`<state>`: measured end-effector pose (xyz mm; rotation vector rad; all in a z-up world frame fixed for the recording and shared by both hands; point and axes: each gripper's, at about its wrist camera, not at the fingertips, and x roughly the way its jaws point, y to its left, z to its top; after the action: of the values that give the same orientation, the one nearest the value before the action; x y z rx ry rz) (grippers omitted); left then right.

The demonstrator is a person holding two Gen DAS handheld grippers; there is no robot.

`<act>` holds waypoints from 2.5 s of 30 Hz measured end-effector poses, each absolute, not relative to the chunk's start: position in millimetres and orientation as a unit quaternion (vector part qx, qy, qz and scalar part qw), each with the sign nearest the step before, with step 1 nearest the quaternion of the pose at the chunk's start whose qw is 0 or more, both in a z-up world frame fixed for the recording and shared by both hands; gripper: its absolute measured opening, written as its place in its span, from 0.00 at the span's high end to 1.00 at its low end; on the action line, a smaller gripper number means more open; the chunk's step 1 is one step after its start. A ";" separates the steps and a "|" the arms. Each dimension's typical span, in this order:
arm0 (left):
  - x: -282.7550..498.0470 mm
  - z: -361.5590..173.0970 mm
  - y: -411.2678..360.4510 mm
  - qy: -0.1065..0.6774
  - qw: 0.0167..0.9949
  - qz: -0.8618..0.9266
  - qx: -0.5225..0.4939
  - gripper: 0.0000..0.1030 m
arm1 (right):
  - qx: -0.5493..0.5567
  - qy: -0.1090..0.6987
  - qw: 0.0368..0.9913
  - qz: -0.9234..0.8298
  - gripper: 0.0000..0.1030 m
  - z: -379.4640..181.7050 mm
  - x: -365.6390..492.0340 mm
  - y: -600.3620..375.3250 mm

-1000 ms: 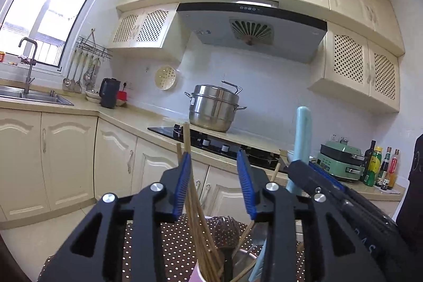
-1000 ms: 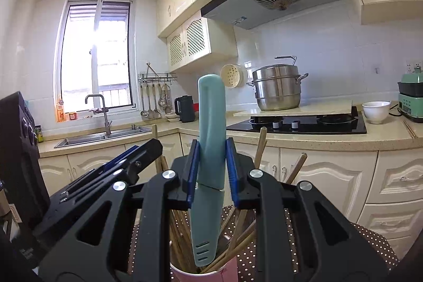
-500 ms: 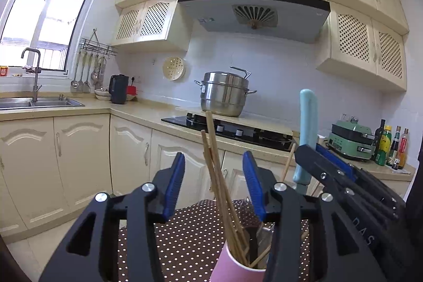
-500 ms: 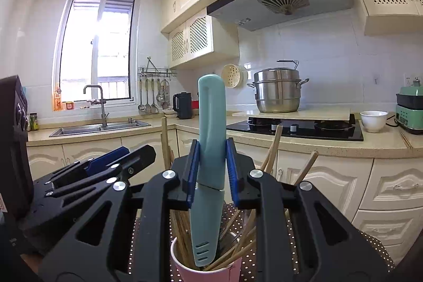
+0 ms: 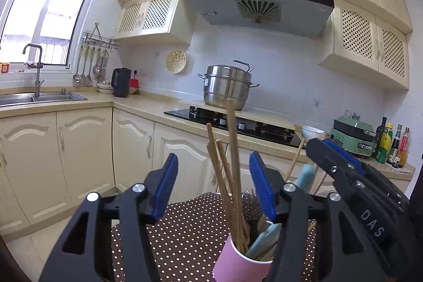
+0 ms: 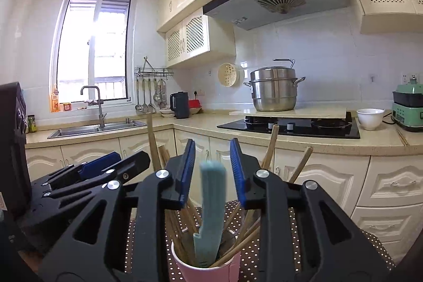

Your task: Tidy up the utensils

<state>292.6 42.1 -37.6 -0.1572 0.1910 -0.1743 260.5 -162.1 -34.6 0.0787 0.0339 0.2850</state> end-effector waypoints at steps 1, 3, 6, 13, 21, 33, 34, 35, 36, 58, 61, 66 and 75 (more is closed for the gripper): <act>291.9 -36.8 42.8 0.097 0.988 -0.085 -0.080 0.46 | 0.041 0.017 0.989 0.141 0.73 -33.4 259.1 -164.4; 287.6 -35.0 43.0 0.099 0.988 -0.085 -0.082 0.44 | 0.042 0.019 0.989 0.138 0.71 -31.5 256.8 -166.8; 277.6 -29.8 40.5 0.099 0.989 -0.083 -0.077 0.40 | 0.043 0.018 0.990 0.134 0.66 -26.9 248.7 -171.0; 238.6 -11.8 28.5 0.083 0.992 -0.079 -0.051 0.34 | 0.036 0.009 0.991 0.128 0.58 -9.5 213.5 -179.6; 177.0 5.0 26.6 0.070 0.995 -0.058 -0.044 0.27 | 0.033 0.010 0.992 0.120 0.51 -0.9 156.0 -192.3; 86.4 17.5 11.4 0.056 0.997 -0.044 0.010 0.22 | 0.029 0.025 0.994 0.100 0.38 1.6 75.9 -194.8; 77.1 18.9 11.5 0.054 0.998 -0.039 0.009 0.22 | 0.029 0.027 0.994 0.100 0.35 2.3 68.4 -195.0; 70.0 19.9 12.0 0.052 0.998 -0.039 0.007 0.22 | 0.027 0.028 0.994 0.099 0.35 2.7 62.1 -194.5; 63.2 20.9 12.7 0.051 0.998 -0.041 0.006 0.22 | 0.024 0.029 0.995 0.096 0.34 3.0 55.9 -194.4; -10.1 27.8 15.5 0.043 0.998 -0.040 0.018 0.16 | 0.022 0.041 0.995 0.085 0.24 2.9 -5.6 -189.9; -11.5 28.2 16.3 0.046 0.998 -0.041 0.014 0.16 | 0.021 0.041 0.995 0.086 0.24 3.5 -7.5 -189.2; -15.8 29.1 17.2 0.042 0.998 -0.037 0.016 0.16 | 0.021 0.042 0.995 0.088 0.24 2.1 -11.0 -187.9; -15.9 27.1 19.3 0.045 0.998 -0.037 0.012 0.16 | 0.016 0.046 0.995 0.090 0.24 1.1 -12.3 -188.5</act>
<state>-15.9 19.3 27.1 0.0240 0.0908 -0.0737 -12.3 -188.5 1.1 0.0327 0.0913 0.1810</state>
